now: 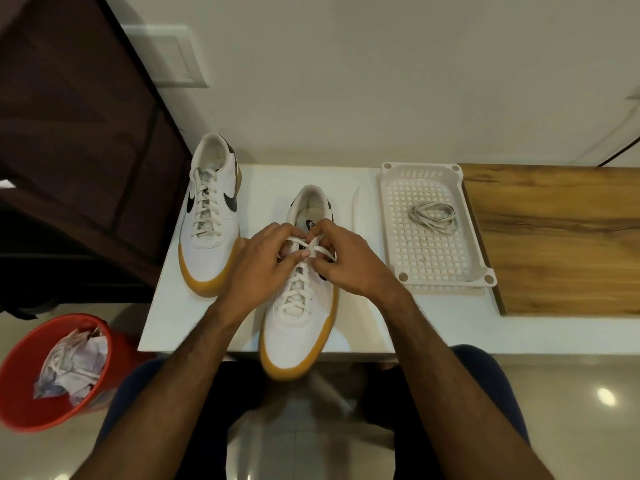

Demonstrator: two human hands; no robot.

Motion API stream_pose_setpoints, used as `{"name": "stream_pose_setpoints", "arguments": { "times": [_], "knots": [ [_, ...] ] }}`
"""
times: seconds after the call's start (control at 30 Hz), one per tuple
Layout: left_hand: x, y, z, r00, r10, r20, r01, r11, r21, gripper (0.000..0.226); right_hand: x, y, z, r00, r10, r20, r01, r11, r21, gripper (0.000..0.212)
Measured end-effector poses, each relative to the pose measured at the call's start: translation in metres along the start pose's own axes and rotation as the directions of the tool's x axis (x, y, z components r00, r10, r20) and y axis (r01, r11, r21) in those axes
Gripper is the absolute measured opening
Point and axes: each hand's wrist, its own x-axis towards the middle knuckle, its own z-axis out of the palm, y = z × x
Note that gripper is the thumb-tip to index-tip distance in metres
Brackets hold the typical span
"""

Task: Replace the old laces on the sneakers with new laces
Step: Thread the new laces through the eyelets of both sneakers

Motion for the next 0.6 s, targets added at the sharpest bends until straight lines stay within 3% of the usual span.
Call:
{"name": "stream_pose_setpoints", "arguments": {
  "times": [0.1, 0.2, 0.27, 0.3, 0.37, 0.4, 0.43, 0.5, 0.53, 0.6],
  "knots": [
    [0.003, -0.007, 0.002, 0.993, 0.067, -0.092, -0.065, 0.998, 0.021, 0.005, 0.001, 0.001, 0.001, 1.0, 0.0, 0.002, 0.0, 1.0, -0.009, 0.029],
    [0.003, 0.001, 0.007, 0.984, 0.095, -0.15, -0.08, 0.992, 0.097, 0.011, 0.002, 0.002, -0.001, 1.0, 0.0, 0.0, 0.0, 1.0, -0.009, 0.029],
    [0.002, 0.003, 0.006, 0.966, -0.1, -0.237, 0.073, 0.99, -0.122, 0.012, 0.001, 0.005, -0.002, 1.0, 0.009, 0.007, -0.009, 1.0, 0.013, 0.027],
    [0.003, 0.002, 0.002, 0.924, -0.293, -0.247, 0.186, 0.906, -0.381, 0.01, 0.001, 0.006, -0.004, 1.0, 0.016, 0.012, -0.017, 1.0, 0.025, 0.027],
    [0.002, -0.001, -0.008, 0.789, -0.612, -0.056, 0.309, 0.474, -0.825, 0.017, 0.001, 0.007, -0.005, 1.0, 0.022, 0.021, -0.022, 1.0, 0.022, 0.025],
    [0.0, -0.004, -0.013, 0.744, -0.668, 0.031, 0.325, 0.32, -0.89, 0.02, 0.001, 0.007, -0.005, 1.0, 0.017, 0.019, -0.017, 1.0, 0.019, 0.025],
    [-0.001, -0.005, -0.014, 0.718, -0.693, 0.067, 0.342, 0.268, -0.901, 0.021, 0.002, 0.007, -0.004, 1.0, 0.013, 0.014, -0.013, 1.0, 0.018, 0.025],
    [-0.002, -0.003, -0.013, 0.733, -0.68, -0.012, 0.333, 0.375, -0.865, 0.014, 0.002, 0.007, -0.003, 1.0, 0.009, 0.009, -0.009, 1.0, 0.02, 0.024],
    [-0.001, -0.001, -0.012, 0.777, -0.623, -0.095, 0.306, 0.505, -0.807, 0.01, 0.002, 0.007, -0.003, 1.0, 0.009, 0.01, -0.009, 1.0, 0.021, 0.024],
    [0.002, 0.001, -0.012, 0.907, -0.356, -0.225, 0.194, 0.827, -0.528, 0.012, 0.001, 0.006, -0.003, 1.0, 0.009, 0.016, -0.009, 1.0, 0.03, 0.024]
  ]
}}
